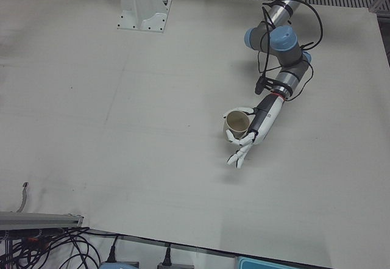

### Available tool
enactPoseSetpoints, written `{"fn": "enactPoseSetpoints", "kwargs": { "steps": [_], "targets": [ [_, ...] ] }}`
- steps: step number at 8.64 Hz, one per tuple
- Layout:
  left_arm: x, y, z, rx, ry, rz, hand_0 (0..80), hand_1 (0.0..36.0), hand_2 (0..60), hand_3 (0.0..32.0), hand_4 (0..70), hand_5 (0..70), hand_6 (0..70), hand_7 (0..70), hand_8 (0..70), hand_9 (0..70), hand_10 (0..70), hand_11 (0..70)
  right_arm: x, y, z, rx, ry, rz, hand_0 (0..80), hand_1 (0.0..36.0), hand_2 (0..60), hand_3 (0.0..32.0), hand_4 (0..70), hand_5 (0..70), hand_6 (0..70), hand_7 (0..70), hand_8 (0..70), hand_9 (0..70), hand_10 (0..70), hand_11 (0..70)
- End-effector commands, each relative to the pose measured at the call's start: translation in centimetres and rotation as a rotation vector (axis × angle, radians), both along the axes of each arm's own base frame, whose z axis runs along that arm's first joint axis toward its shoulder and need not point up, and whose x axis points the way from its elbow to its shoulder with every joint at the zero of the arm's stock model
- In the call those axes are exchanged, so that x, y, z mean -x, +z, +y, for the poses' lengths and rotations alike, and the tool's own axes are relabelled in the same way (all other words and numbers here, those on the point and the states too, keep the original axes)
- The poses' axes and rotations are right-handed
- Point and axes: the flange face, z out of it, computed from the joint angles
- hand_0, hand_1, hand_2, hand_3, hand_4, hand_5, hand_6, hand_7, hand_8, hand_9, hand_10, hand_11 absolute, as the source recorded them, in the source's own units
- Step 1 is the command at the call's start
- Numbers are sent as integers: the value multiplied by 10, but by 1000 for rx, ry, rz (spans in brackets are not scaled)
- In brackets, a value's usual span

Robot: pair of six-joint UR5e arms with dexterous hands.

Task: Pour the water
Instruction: 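Lift both cups, raising the white cup high with the right hand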

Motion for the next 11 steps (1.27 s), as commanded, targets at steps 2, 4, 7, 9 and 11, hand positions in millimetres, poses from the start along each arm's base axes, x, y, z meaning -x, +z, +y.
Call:
{"fn": "enactPoseSetpoints", "kwargs": {
  "steps": [2, 4, 7, 9, 11],
  "targets": [
    [3, 0, 4, -4, 0, 4, 800, 360, 600, 0, 294, 700, 90, 78, 12, 1, 40, 104, 20, -62, -14, -17, 49, -9, 800, 360, 350, 0, 165, 189, 408, 588, 307, 435, 0, 0],
    [5, -1, 6, -5, 0, 5, 800, 360, 600, 0, 294, 700, 92, 80, 12, 2, 40, 104, 21, -107, -21, -36, 66, -28, 800, 360, 473, 0, 101, 228, 460, 628, 418, 564, 0, 15],
    [0, -31, 6, -25, 7, 0, 800, 360, 600, 0, 303, 700, 99, 87, 13, 3, 40, 104, 13, -187, -29, -71, 91, -47, 800, 360, 526, 0, 99, 229, 453, 571, 403, 536, 0, 3],
    [-40, -73, 2, -43, 59, 13, 800, 360, 600, 0, 318, 700, 108, 95, 15, 5, 43, 107, 0, -259, -59, -119, 156, -41, 800, 360, 535, 0, 150, 229, 481, 592, 413, 545, 0, 0],
    [-101, -127, -9, -60, 123, 29, 800, 360, 600, 0, 323, 700, 111, 96, 15, 5, 43, 108, -17, -341, -72, -170, 207, -29, 800, 360, 538, 0, 166, 228, 481, 582, 401, 528, 0, 0]
  ]
}}
